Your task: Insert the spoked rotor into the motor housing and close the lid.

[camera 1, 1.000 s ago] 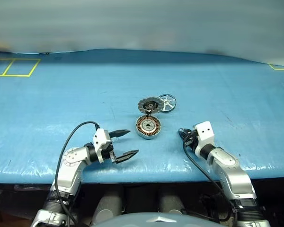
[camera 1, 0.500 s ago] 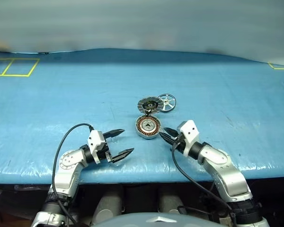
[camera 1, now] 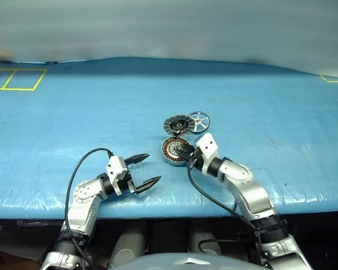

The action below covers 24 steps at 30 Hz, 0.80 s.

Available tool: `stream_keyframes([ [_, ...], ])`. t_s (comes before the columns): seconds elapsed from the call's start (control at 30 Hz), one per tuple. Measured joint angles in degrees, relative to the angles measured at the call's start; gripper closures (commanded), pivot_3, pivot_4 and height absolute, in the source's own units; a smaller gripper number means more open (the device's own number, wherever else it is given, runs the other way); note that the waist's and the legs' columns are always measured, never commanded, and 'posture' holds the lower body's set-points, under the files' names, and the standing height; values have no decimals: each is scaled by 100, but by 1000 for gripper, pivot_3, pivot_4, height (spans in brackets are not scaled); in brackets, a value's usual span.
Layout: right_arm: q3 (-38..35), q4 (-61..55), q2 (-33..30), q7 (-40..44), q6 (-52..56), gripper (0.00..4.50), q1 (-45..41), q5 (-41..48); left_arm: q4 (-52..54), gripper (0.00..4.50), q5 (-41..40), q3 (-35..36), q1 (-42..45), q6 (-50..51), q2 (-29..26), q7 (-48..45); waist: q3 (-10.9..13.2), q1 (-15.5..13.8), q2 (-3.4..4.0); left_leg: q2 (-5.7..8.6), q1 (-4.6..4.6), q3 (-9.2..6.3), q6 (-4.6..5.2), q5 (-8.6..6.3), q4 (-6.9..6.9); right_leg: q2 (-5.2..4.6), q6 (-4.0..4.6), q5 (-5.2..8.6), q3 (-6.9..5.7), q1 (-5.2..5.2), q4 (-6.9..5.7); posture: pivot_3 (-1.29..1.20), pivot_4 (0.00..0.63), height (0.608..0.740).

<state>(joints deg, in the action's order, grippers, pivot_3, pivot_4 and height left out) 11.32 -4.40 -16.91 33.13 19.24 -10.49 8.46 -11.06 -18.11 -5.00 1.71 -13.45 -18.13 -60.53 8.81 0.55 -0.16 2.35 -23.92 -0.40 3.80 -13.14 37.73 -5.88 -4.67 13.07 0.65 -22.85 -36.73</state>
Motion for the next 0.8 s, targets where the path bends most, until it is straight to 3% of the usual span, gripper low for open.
stream_keyframes([
  [0.8, 59, -50, -58, 69, 10, 3743, 50, -86, 0, 0, 22, -10, -56, -59, -7, 83, 0, 5, 0, 0, 0, 0, -7, -4, -13, -3, 6, 4, -1, -4, 5, 0, 150, 740],
])
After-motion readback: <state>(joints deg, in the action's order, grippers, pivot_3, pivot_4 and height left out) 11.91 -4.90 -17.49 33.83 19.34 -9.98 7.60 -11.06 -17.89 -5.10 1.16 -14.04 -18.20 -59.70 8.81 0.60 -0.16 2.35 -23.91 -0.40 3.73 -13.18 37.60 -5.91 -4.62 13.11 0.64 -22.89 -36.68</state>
